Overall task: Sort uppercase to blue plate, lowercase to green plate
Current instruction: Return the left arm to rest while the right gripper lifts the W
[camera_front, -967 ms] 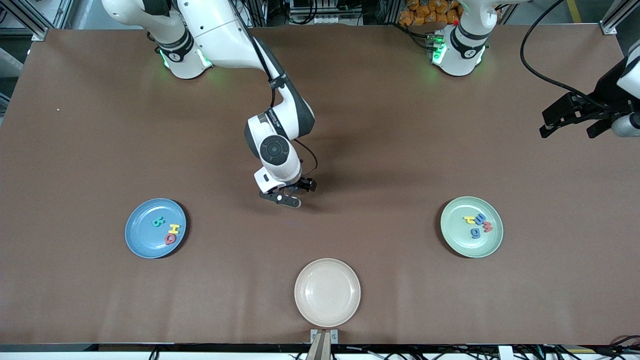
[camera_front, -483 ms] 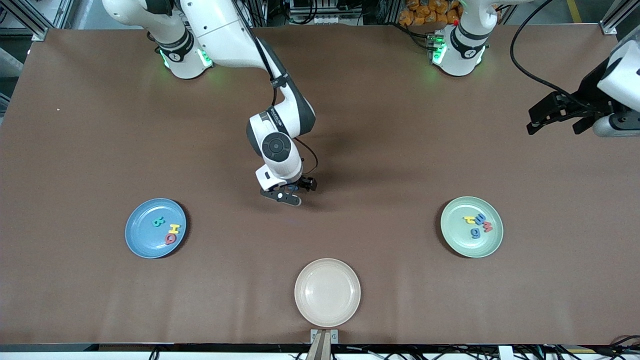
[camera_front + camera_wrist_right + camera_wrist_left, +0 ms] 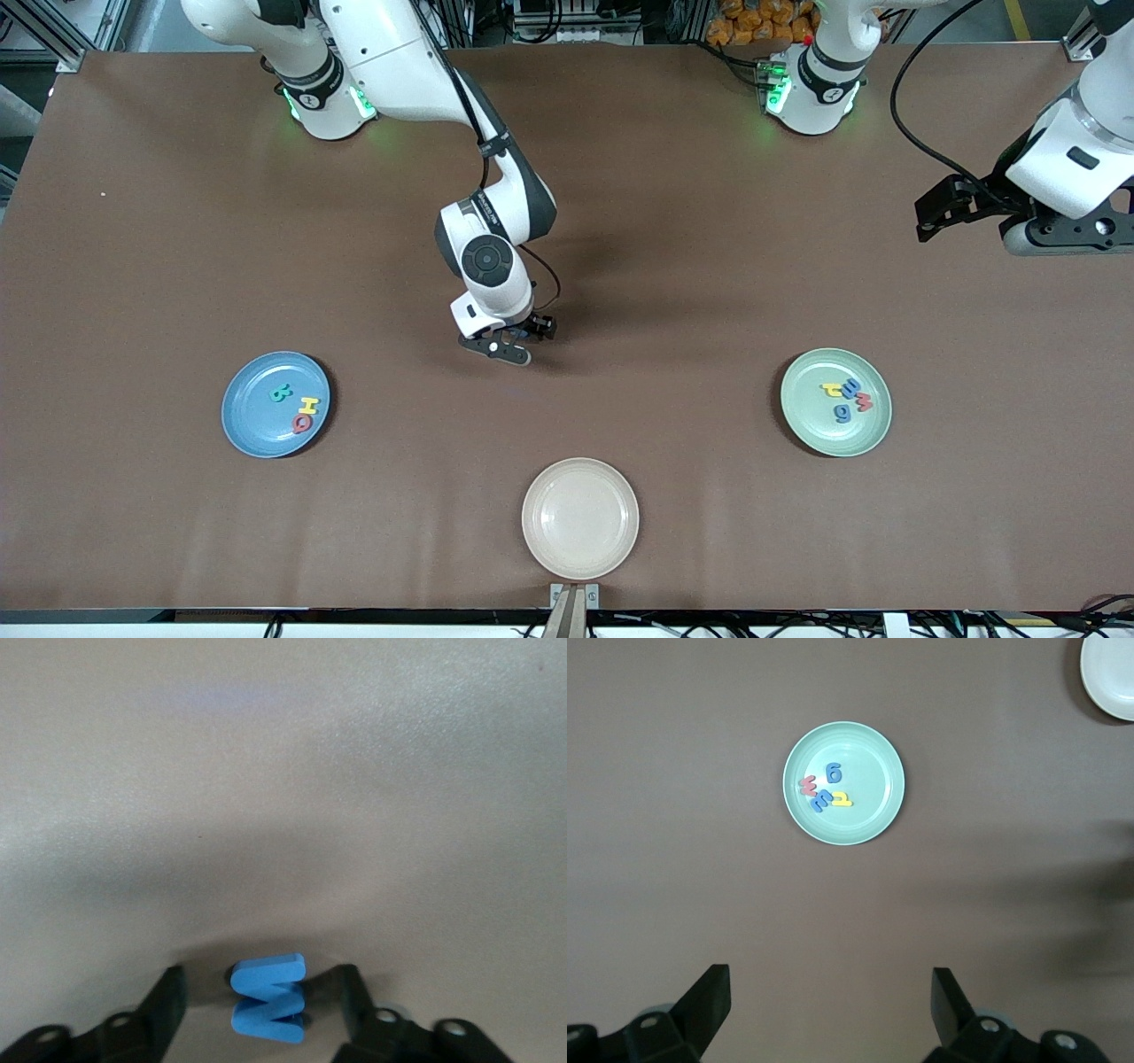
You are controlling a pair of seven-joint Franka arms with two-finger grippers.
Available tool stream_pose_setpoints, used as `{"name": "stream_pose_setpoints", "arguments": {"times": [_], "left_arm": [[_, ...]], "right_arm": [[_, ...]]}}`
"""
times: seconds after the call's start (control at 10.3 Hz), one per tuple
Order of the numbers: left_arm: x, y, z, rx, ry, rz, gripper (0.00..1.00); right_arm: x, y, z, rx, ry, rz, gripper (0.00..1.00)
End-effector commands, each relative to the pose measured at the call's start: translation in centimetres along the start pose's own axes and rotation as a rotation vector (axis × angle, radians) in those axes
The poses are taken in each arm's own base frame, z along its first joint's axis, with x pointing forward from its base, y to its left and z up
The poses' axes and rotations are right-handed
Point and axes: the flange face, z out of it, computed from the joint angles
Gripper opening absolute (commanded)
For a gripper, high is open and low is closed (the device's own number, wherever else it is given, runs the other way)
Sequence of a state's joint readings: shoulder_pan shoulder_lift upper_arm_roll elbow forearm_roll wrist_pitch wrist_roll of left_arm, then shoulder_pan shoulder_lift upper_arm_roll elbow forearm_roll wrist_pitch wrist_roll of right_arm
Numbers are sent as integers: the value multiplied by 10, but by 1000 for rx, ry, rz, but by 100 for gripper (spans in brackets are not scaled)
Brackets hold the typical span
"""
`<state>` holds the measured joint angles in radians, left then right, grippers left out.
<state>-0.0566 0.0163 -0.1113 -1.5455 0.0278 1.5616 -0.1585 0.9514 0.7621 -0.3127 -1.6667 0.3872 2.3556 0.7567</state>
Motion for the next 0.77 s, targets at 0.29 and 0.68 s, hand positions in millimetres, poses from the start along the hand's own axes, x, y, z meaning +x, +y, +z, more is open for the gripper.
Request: {"name": "stream_pose_setpoints", "arguments": {"times": [0.29, 0.68], "left_arm": [[-4, 2, -1, 26, -4, -10, 100], [7, 1, 9, 27, -10, -7, 100]], "right_arm": [[2, 7, -14, -11, 9, -29, 0], [100, 88, -79, -107, 0, -218, 0]]}}
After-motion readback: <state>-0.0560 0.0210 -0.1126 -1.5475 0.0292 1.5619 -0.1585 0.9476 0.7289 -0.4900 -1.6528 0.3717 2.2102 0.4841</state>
